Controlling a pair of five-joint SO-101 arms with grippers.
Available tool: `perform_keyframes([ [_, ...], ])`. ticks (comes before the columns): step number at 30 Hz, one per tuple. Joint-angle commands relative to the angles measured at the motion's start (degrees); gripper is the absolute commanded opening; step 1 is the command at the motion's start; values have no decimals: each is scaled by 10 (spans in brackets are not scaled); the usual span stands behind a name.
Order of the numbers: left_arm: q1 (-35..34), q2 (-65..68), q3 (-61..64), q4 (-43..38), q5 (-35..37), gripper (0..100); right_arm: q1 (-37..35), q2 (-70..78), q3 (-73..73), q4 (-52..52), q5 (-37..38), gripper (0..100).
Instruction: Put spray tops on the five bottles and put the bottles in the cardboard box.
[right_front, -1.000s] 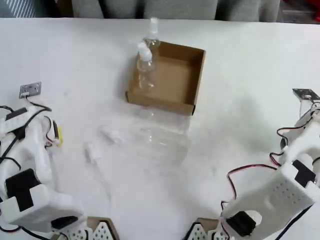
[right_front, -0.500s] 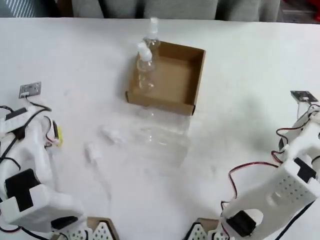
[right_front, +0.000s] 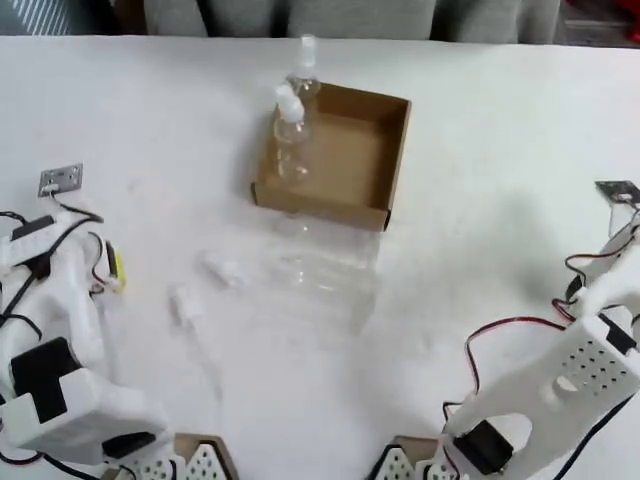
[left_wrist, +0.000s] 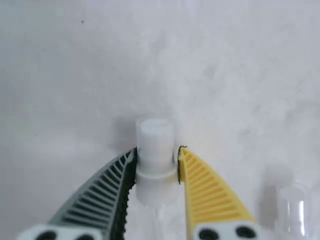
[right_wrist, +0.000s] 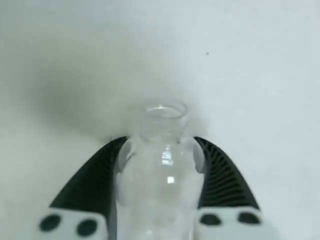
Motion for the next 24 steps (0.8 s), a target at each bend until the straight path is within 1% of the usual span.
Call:
perform_keyframes([
  [1,3,0,-26,-4,-5,33,14,-57,-117,92,4,17],
  [3,3,0,-26,-4,-5,33,23,-92,-178,146,-4,18],
  [5,3,0,-26,-4,-5,33,29,-128,-231,192,-37,16],
  [7,3,0,-26,-4,-4,32,36,-167,-253,209,-67,17],
  [9,3,0,-25,-4,-4,31,45,-204,-240,208,-99,17],
  [13,5,0,-25,-4,-4,31,44,-255,-158,196,-123,17],
  [16,6,0,-25,-3,-4,31,40,-281,-87,160,-131,18],
  [20,6,0,-25,-3,-4,31,30,-331,12,88,-176,18],
  [24,6,0,-25,-3,-4,31,-5,-399,109,44,-181,18],
])
